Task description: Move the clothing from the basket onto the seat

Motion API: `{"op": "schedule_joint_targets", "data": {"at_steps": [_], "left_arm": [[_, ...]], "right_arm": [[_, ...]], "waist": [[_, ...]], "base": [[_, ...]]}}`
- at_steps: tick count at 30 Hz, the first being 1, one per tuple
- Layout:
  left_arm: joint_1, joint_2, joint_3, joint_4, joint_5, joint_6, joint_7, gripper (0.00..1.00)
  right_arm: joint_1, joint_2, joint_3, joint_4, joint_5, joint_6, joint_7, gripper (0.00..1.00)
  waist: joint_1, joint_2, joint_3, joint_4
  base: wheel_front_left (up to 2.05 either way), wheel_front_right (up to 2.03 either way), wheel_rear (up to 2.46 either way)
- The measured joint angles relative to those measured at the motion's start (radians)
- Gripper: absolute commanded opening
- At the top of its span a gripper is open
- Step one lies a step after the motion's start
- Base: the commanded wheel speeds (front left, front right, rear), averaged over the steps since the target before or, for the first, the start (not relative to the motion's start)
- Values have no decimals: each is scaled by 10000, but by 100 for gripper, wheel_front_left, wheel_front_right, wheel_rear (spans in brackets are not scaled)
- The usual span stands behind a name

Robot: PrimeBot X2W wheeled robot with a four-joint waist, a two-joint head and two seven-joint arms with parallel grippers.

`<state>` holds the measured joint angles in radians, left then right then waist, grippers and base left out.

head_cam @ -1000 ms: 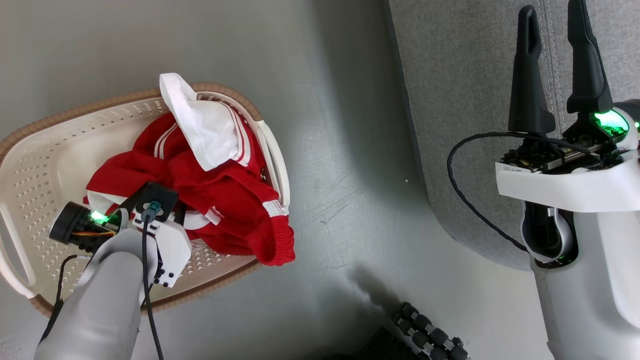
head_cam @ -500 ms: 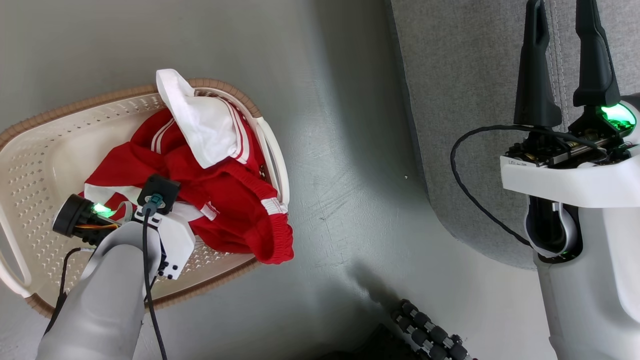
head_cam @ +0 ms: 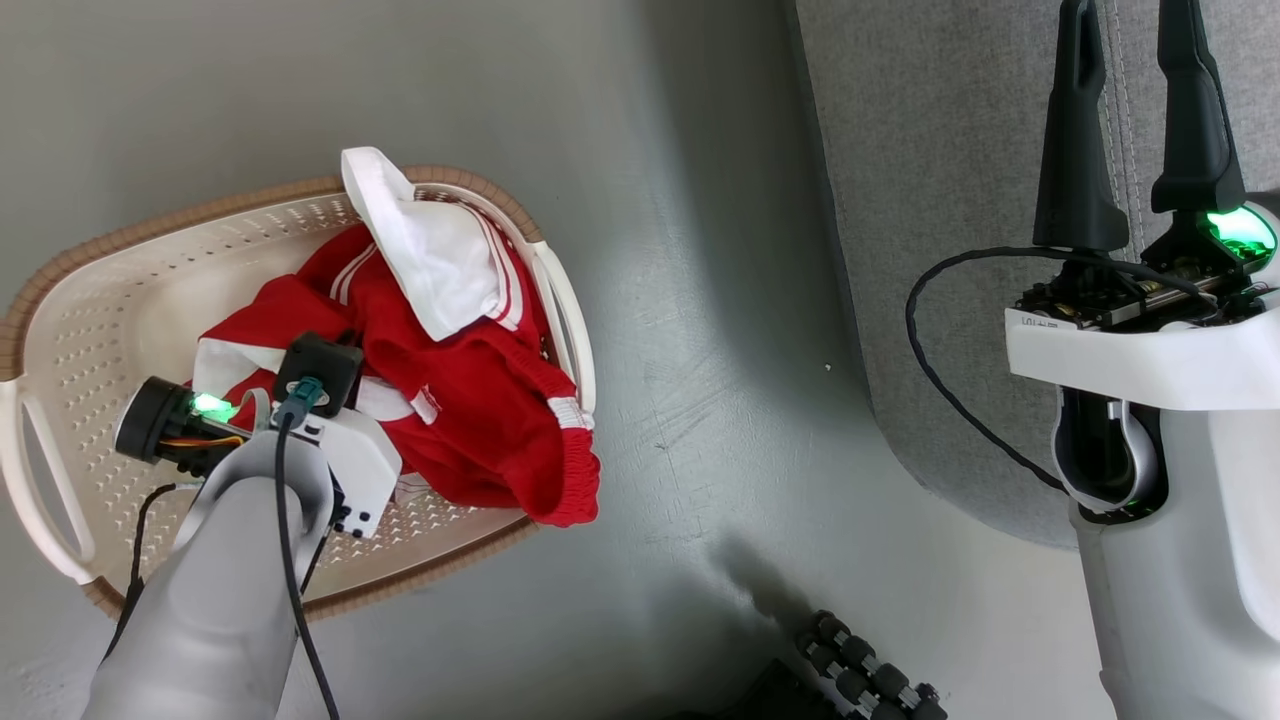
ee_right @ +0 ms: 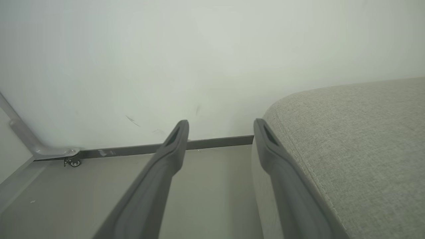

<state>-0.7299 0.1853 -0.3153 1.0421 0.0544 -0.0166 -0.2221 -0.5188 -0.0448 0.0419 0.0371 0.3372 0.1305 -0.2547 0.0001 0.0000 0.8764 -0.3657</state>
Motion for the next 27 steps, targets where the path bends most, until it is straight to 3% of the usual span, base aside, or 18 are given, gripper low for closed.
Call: {"op": "schedule_joint_targets", "data": {"at_steps": [19, 27], "left_arm": [[265, -12, 470, -1156, -610, 163, -261, 0], [562, -25, 476, -3028, -627, 167, -261, 0]], "right_arm": [[0, -8, 199, 318, -347, 0, -4, 100], [4, -23, 384, 502, -625, 0, -4, 100]], "waist": [[0, 0, -701, 514], [0, 0, -1114, 834]], "base": [[0, 0, 0], [0, 0, 0]]}}
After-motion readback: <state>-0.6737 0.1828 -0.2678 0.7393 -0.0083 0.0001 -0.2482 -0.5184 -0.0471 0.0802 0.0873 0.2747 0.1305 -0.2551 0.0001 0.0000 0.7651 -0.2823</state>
